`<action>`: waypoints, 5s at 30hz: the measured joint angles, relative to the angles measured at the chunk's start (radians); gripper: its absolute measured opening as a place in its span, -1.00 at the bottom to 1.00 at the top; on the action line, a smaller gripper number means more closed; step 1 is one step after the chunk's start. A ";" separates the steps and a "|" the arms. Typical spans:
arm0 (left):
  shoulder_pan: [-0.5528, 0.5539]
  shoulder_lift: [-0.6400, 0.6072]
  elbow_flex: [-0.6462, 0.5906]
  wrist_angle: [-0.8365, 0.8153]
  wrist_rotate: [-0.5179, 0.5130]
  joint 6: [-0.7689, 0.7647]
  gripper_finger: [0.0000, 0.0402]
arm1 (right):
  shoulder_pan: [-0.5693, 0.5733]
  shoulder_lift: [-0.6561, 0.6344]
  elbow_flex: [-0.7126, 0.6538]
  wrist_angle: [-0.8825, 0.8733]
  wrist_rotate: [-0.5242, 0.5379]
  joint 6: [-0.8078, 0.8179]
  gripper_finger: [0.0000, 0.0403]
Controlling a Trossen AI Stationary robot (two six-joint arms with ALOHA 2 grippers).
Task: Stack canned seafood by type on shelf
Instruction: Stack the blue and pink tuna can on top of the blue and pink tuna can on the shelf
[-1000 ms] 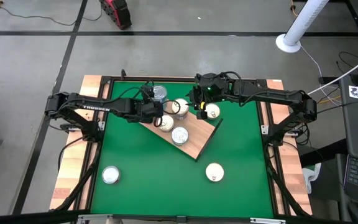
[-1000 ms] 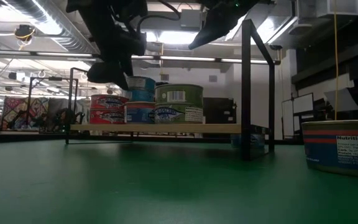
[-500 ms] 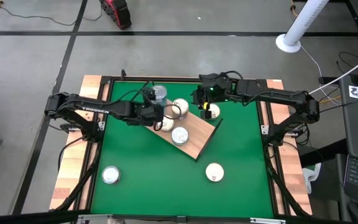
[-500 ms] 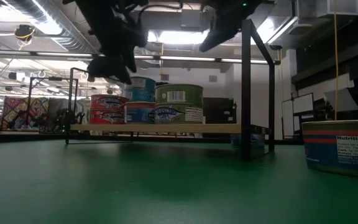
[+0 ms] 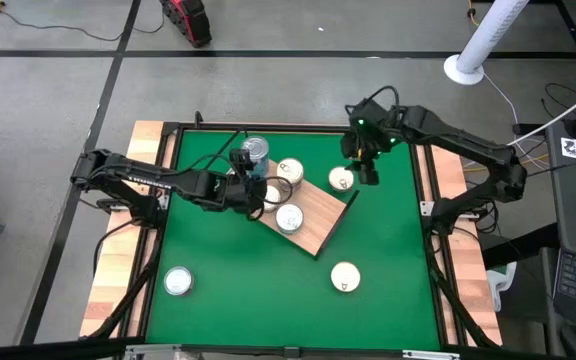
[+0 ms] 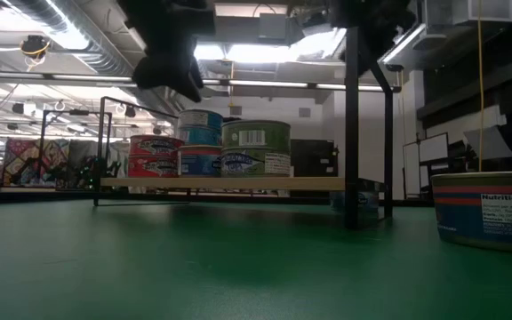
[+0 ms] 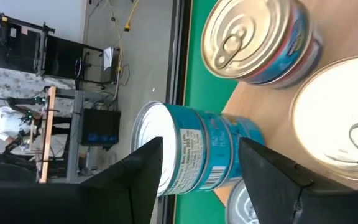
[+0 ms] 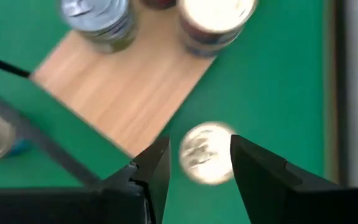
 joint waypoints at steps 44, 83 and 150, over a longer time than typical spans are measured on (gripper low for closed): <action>-0.031 0.000 0.000 0.003 0.000 -0.065 -0.02 | -0.229 0.100 -0.590 0.571 0.076 -0.003 -0.17; -0.032 0.000 0.000 0.003 0.017 -0.091 -0.02 | -0.230 0.101 -0.590 0.475 0.022 0.163 -0.17; -0.032 0.000 0.000 0.004 0.021 -0.114 -0.02 | -0.237 0.198 -0.582 0.464 0.382 0.150 -0.97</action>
